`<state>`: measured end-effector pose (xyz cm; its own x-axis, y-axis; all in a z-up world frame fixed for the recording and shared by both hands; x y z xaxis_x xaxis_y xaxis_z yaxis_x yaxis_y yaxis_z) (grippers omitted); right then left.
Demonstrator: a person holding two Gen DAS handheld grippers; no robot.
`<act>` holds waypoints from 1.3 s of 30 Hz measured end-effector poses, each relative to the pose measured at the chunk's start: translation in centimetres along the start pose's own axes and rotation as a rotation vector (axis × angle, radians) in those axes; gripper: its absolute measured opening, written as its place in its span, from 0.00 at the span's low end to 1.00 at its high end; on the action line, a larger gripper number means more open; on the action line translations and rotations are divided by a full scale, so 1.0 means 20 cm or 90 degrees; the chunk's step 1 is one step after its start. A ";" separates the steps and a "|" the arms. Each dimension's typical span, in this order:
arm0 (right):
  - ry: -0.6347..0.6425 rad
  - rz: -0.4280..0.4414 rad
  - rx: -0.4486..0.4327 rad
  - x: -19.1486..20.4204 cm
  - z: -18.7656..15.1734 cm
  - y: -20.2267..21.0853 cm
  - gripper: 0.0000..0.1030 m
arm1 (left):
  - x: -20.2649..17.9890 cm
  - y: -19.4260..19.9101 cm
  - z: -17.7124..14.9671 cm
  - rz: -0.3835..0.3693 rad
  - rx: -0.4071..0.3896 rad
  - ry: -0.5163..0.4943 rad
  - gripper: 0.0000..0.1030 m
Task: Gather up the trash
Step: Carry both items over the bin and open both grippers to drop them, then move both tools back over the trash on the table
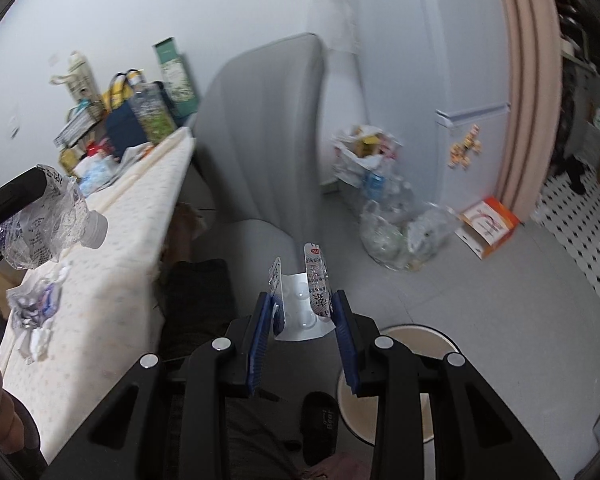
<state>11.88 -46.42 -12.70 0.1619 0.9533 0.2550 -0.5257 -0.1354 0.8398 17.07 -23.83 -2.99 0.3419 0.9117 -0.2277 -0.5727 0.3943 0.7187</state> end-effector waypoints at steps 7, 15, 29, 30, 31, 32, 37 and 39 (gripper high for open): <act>-0.056 -0.015 0.024 -0.24 -0.03 -0.14 0.32 | -0.17 -0.30 -0.01 -0.041 0.079 -0.024 0.53; -0.113 -0.031 0.036 -0.50 -0.09 -0.23 0.58 | -0.34 -0.62 -0.05 -0.074 0.168 -0.044 0.53; -0.192 -0.087 0.018 -0.91 -0.21 -0.09 0.58 | -0.63 -0.91 -0.17 -0.089 0.240 -0.102 0.54; -0.197 -0.090 0.017 -0.92 -0.22 -0.08 0.58 | -0.65 -0.92 -0.18 -0.092 0.245 -0.106 0.54; -0.204 -0.093 0.015 -0.96 -0.23 -0.07 0.58 | -0.66 -0.93 -0.18 -0.096 0.250 -0.109 0.54; -0.209 -0.095 0.014 -0.97 -0.23 -0.07 0.58 | -0.68 -0.95 -0.19 -0.106 0.258 -0.114 0.54; -0.227 -0.099 0.006 -1.02 -0.23 -0.05 0.58 | -0.73 -0.99 -0.21 -0.143 0.290 -0.118 0.81; -0.227 -0.099 0.002 -1.02 -0.23 -0.04 0.60 | -0.71 -0.95 -0.19 -0.144 0.278 -0.113 0.88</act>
<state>5.25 -64.43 -20.81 0.5200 0.8085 0.2755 -0.4699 0.0015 0.8827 20.27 -43.87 -15.96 0.5640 0.7605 -0.3217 -0.1190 0.4604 0.8797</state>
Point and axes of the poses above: each gripper's, at about its wrist camera, not at the fingertips, and y roughly against the way its jaws point, x to its left, z to its top, the point moved 1 cm from there along -y, roughly the way its jaws point, and after that the axes turned 12 degrees about x, right-handed, at the moved point
